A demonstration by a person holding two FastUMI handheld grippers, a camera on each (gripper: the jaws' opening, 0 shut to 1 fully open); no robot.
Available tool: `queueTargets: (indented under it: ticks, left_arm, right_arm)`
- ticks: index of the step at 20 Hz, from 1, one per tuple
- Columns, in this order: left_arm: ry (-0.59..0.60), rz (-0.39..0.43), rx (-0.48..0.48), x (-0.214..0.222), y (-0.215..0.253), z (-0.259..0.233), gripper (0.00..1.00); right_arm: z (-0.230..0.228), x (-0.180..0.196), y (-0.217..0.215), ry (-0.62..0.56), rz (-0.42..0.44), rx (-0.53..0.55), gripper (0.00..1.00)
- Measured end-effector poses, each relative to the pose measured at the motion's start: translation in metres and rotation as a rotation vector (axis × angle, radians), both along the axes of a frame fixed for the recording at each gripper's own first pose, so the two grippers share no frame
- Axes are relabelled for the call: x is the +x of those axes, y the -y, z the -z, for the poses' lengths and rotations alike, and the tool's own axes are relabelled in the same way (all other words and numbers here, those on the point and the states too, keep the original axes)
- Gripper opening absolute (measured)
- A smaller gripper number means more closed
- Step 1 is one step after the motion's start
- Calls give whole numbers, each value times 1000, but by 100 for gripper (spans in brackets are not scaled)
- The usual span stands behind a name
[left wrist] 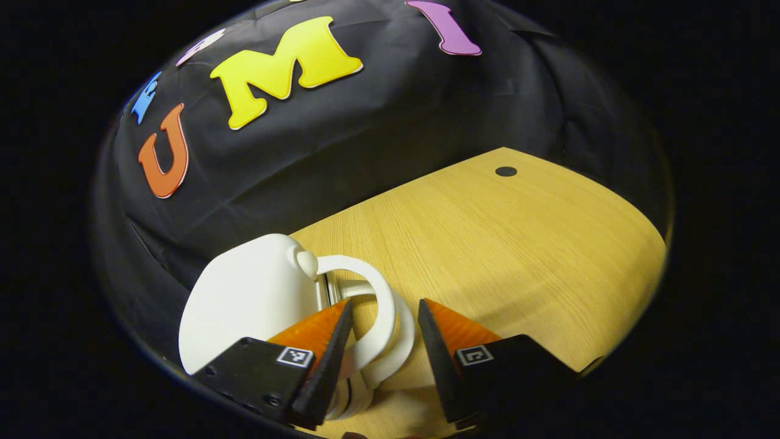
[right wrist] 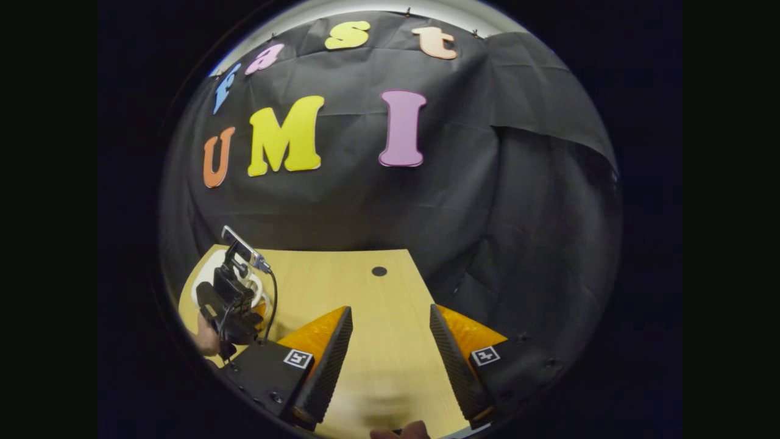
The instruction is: First open the suitcase, pack the skin care products into it, and then close the suitcase.
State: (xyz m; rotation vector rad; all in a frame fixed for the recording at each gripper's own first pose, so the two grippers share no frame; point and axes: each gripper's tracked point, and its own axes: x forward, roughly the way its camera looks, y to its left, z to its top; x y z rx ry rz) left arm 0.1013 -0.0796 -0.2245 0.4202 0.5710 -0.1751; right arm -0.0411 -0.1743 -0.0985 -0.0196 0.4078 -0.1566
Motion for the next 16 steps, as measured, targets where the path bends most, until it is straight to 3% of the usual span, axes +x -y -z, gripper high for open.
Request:
queueTargets:
  ticks: [2, 3, 7, 12, 16]
  left_arm:
    - [31, -15, -96, -6, 4, -28, 96]
    - [63, -31, -153, -8, 4, -51, 99]
    - [255, -78, -338, -16, 2, -160, 99]
    - [434, -115, -403, -31, -20, -256, 99]
    - [533, -132, -405, -53, -37, -290, 98]
  right_arm:
    - [-2, 15, -19, 3, -56, 7, 76]
    - [-5, 23, -29, 3, -81, 13, 76]
    - [-56, 57, -65, 121, -154, 28, 76]
    - [-118, 80, -105, 292, -170, 13, 76]
    - [-142, 76, -132, 391, -182, -2, 75]
